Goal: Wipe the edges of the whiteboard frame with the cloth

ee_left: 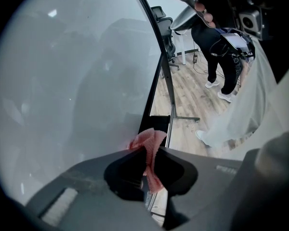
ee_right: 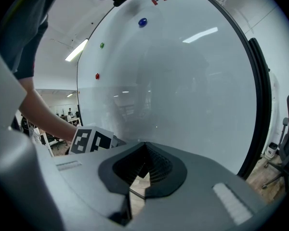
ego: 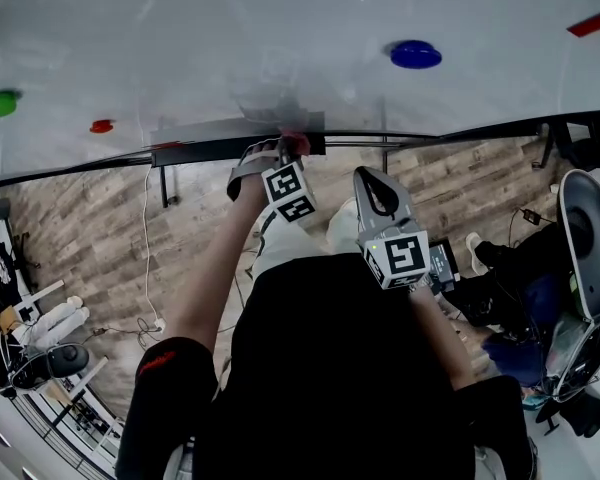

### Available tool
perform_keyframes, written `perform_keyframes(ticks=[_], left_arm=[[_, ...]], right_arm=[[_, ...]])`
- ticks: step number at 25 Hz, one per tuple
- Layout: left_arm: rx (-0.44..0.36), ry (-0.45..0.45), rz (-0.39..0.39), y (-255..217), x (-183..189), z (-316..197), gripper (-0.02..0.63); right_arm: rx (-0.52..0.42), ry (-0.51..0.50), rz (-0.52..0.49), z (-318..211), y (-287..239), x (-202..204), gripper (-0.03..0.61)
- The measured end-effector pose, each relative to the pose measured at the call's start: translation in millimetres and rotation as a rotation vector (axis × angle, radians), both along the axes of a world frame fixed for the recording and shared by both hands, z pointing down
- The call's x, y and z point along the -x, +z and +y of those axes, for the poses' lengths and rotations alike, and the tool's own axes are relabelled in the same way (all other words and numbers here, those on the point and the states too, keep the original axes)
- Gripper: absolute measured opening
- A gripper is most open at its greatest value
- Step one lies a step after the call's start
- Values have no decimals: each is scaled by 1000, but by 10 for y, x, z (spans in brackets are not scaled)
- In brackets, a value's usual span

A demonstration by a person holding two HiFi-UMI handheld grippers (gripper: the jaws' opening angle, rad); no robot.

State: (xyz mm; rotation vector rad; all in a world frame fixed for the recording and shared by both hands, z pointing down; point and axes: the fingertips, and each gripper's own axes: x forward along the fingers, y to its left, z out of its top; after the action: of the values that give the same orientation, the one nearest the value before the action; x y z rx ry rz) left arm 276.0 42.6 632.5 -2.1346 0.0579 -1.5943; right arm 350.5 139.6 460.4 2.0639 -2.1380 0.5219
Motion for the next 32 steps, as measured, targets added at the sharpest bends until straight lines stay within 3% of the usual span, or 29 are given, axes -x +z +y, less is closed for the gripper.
perform_keyframes(ticks=[32], left_arm=[[-26,-63,6,-74,-549,265,43]], right_arm=[[7,-64,-11,391,20,-541,2]])
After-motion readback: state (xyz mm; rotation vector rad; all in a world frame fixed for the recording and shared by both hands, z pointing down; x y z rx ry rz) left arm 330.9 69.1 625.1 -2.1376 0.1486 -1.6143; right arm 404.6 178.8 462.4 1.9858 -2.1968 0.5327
